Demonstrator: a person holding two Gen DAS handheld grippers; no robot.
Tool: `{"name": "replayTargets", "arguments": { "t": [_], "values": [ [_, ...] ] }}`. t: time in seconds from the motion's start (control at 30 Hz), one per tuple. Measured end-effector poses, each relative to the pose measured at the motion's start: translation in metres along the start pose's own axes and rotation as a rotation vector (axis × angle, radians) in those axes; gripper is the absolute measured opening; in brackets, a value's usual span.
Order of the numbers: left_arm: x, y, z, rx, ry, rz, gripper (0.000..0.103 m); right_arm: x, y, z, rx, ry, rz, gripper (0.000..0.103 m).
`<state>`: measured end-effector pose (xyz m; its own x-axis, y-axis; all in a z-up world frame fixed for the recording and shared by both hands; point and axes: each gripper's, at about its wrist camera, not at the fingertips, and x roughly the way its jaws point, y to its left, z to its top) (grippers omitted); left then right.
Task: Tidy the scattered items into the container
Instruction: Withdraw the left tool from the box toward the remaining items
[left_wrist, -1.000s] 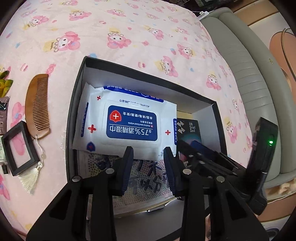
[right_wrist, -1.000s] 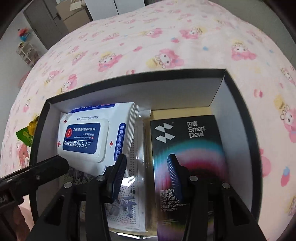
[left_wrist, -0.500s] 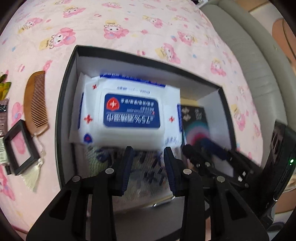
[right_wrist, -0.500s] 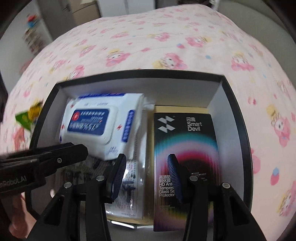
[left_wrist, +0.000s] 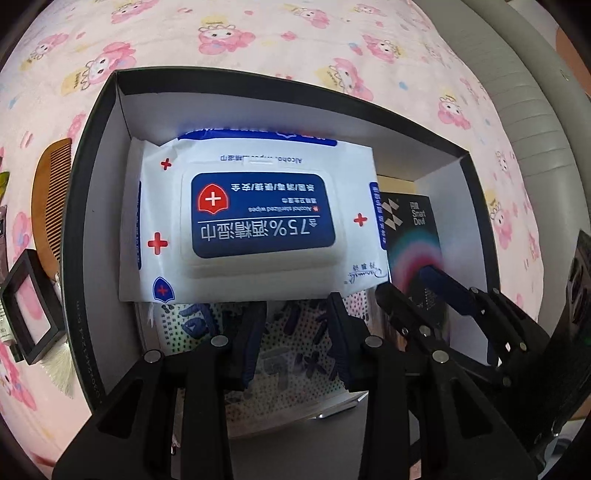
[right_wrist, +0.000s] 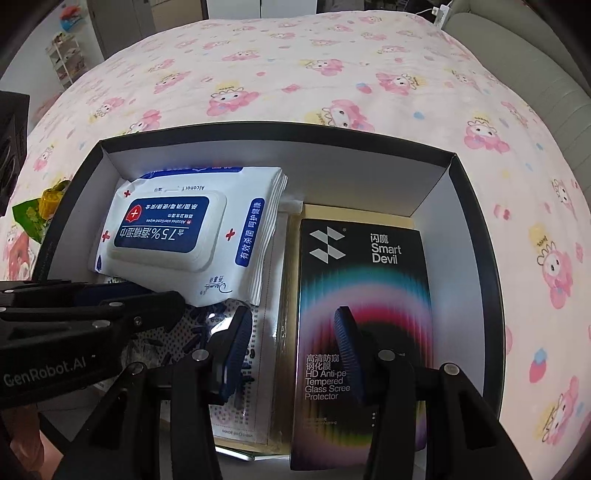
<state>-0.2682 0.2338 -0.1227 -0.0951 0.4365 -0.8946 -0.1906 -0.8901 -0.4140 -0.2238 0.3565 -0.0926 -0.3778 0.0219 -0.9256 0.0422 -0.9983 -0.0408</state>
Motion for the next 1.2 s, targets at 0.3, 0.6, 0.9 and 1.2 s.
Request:
{"name": "replayTargets", "arguments": {
  "t": [0.3,0.6,0.9,1.2],
  "values": [
    [-0.039,-0.008,-0.016,0.062,-0.162,0.052,0.042,-0.015,-0.002,-0.004,0.054,-0.036,0.045,0.043],
    [-0.102,-0.022,-0.046,0.142,-0.384,0.165,0.056,-0.068,0.004,-0.010,0.125,-0.180,0.049,0.050],
    [-0.162,-0.021,-0.087,0.157,-0.449,0.181,0.056,-0.133,0.020,-0.036,0.128,-0.319,0.074,0.051],
    [-0.210,-0.012,-0.141,0.187,-0.483,0.202,0.058,-0.166,0.054,-0.074,0.123,-0.322,0.148,0.051]
  ]
}}
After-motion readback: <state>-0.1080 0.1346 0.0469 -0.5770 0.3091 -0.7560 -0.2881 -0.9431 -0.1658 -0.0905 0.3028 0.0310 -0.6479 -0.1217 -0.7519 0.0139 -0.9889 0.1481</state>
